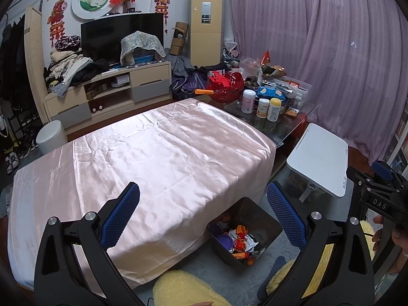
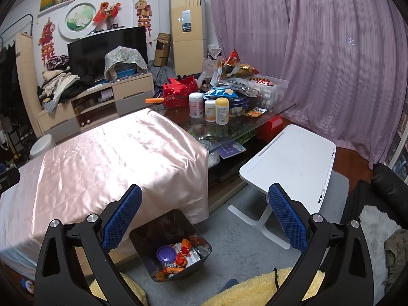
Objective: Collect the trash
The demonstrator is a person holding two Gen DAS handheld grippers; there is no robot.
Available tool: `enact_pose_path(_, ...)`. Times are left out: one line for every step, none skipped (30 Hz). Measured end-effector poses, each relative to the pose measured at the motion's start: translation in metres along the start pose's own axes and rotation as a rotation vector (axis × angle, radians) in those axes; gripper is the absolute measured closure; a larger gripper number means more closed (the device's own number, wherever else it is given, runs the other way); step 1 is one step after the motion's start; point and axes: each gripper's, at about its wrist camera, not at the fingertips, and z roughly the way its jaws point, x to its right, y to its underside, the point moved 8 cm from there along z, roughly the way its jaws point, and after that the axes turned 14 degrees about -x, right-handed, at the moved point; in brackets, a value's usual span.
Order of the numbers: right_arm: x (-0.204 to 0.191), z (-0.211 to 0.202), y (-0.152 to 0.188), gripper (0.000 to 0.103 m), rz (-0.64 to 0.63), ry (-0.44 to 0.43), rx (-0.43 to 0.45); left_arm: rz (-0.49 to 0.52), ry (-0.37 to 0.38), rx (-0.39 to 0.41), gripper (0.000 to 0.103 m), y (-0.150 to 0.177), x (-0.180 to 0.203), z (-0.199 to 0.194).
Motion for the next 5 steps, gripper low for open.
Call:
enact_pose_path(0.0012,0.0006,-0.0017,0.003,0.000,-0.001,0.000,0.003,0.000,0.001,0.008,-0.0010,-0.0005,0.0005)
enact_pose_path(0.0013,0.0006,-0.0018,0.003,0.000,-0.001,0.000,0.005,-0.003,0.001,0.008,-0.0009,-0.0008,0.0002)
enact_pose_path(0.0013,0.0006,-0.0018,0.003,0.000,-0.001,0.000,0.007,-0.006,0.002,0.008,-0.0008,-0.0013,-0.0004)
enact_pose_path(0.0013,0.0005,-0.0016,0.003,0.001,0.000,-0.001,0.007,-0.007,0.003,0.008,-0.0007,-0.0018,-0.0008)
enact_pose_path(0.0013,0.0004,-0.0017,0.003,0.001,0.000,-0.001,0.007,-0.007,0.003,0.008,-0.0009,-0.0026,-0.0011)
